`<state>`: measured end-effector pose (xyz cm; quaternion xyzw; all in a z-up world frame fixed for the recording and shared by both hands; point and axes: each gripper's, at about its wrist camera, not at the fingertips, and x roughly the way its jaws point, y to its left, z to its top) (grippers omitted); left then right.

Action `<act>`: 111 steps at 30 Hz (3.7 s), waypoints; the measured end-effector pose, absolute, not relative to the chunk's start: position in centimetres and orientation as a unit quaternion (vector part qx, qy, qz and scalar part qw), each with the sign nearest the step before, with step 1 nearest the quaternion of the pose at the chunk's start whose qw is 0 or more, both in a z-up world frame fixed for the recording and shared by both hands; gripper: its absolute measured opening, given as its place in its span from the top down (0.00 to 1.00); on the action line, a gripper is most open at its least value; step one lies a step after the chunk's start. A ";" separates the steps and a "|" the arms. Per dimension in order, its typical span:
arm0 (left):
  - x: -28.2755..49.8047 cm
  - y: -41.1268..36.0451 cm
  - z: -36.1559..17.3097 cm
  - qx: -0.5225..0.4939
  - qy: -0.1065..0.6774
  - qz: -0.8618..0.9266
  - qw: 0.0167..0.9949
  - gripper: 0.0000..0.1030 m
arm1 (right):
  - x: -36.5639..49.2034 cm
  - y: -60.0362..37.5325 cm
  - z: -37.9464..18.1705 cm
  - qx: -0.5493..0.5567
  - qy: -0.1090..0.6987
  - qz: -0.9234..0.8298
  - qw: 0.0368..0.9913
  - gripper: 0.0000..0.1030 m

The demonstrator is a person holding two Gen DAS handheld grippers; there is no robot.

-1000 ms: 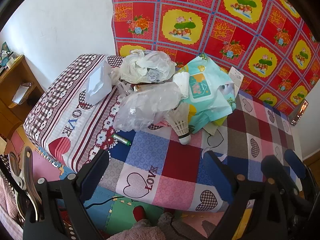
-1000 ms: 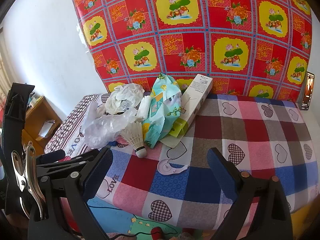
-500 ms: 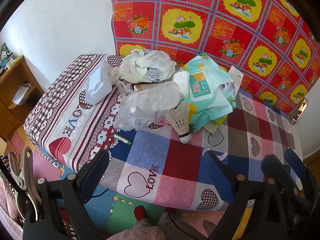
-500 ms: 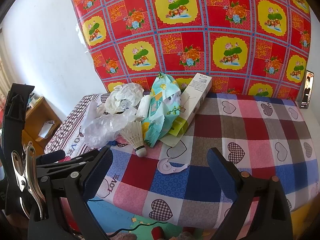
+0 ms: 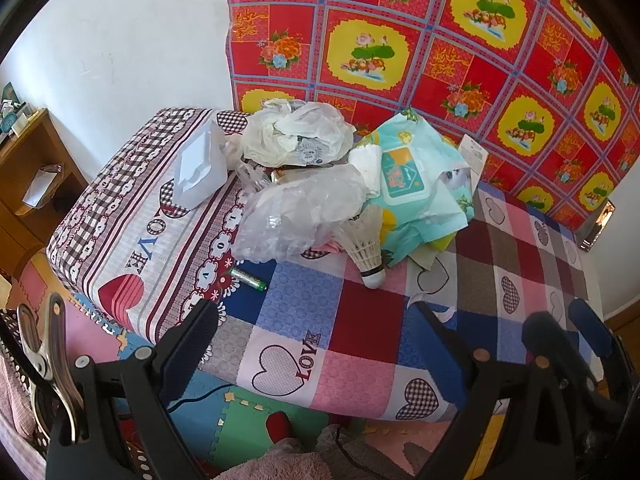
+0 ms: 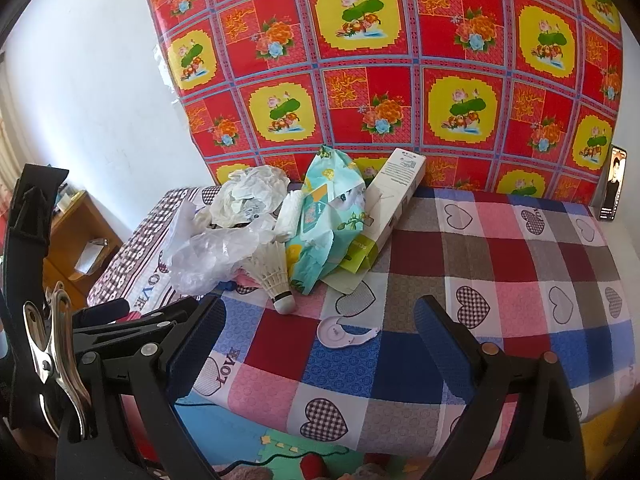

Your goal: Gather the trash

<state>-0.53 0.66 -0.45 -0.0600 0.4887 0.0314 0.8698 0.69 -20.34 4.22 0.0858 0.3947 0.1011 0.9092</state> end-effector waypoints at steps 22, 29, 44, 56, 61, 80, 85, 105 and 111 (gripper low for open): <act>-0.5 3.8 0.1 -0.069 0.484 0.029 0.872 0.05 | 0.2 -19.1 4.9 0.077 0.391 0.089 0.913 0.05; -0.9 6.1 -0.3 -0.061 0.485 0.030 0.872 0.05 | -0.2 -17.6 4.7 0.076 0.394 0.085 0.912 0.05; -1.3 10.0 -2.5 -0.060 0.505 0.034 0.861 0.13 | 0.4 -13.7 2.5 0.052 0.415 0.112 0.901 0.06; 1.3 9.9 -5.5 -0.051 0.524 0.013 0.850 0.19 | 3.3 -13.9 0.4 0.052 0.439 0.147 0.885 0.13; 2.6 9.2 -7.4 -0.037 0.522 -0.012 0.852 0.22 | 4.8 -14.5 -0.2 0.046 0.446 0.154 0.881 0.13; 5.7 6.9 -12.2 0.058 0.541 -0.044 0.838 0.29 | 9.2 -16.1 -2.2 0.058 0.462 0.178 0.867 0.13; 6.5 7.6 -12.4 0.047 0.544 -0.057 0.836 0.31 | 9.6 -15.8 -2.4 0.060 0.466 0.175 0.865 0.13; 6.9 8.7 -11.5 0.042 0.539 -0.094 0.836 0.56 | 10.3 -14.1 -3.8 0.081 0.504 0.158 0.845 0.23; 7.4 10.4 -10.4 0.010 0.539 -0.078 0.839 0.56 | 10.8 -13.8 -4.5 0.091 0.517 0.161 0.836 0.27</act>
